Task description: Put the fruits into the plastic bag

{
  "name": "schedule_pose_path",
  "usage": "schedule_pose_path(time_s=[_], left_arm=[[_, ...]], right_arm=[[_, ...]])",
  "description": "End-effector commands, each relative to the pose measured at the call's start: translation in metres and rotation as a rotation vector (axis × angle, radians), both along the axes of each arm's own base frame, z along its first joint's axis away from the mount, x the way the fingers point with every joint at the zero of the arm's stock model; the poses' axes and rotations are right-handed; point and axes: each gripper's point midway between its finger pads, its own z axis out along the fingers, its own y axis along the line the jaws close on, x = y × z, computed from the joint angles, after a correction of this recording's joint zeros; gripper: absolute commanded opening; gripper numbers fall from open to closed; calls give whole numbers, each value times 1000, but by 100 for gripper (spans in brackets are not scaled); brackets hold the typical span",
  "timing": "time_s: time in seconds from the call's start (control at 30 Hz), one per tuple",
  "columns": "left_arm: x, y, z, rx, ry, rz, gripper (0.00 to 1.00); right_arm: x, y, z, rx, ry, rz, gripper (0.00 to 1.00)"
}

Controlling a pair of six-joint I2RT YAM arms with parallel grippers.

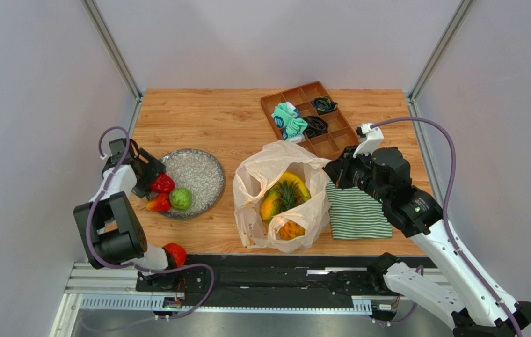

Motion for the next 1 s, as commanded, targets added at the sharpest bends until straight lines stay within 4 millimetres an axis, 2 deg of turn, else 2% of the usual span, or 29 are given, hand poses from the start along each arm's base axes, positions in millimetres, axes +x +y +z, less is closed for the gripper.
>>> schedule_pose_path(time_s=[0.0,0.1,0.13,0.2,0.4,0.53,0.63,0.73,0.77,0.83,0.87,0.93,0.97], left_arm=[[19,8,11,15,-58,-20,85],[21,7,13,14,-65,-28,72],[21,7,14,15,-68,-30,65],[22,7,17,19,-81,-35,59],[24,6,27,31,-115,-48,56],[31,13,62,95,-195,-61,55],[39,8,112,147,-335,-99,52],[43,-16,172,226,-489,-183,49],[42,-41,195,265,-553,-260,49],[43,-74,231,310,-658,-359,49],[36,-112,250,318,-731,-481,49],[23,-158,287,311,-883,-627,49],[11,-196,295,287,-944,-755,49]], right_arm=[[3,2,13,24,-54,9,0],[3,2,12,22,-52,7,0],[2,1,11,20,-49,7,0],[2,1,14,25,-55,6,0],[1,1,13,24,-50,6,0],[1,-1,15,20,-52,1,0],[0,-2,16,19,-52,-6,0],[1,-2,17,24,-50,-10,0],[2,-2,17,24,-50,-14,0],[3,-2,16,19,-46,-16,0],[3,-2,17,21,-46,-17,0],[4,-3,17,18,-43,-20,0],[4,-2,15,13,-35,-18,0]])
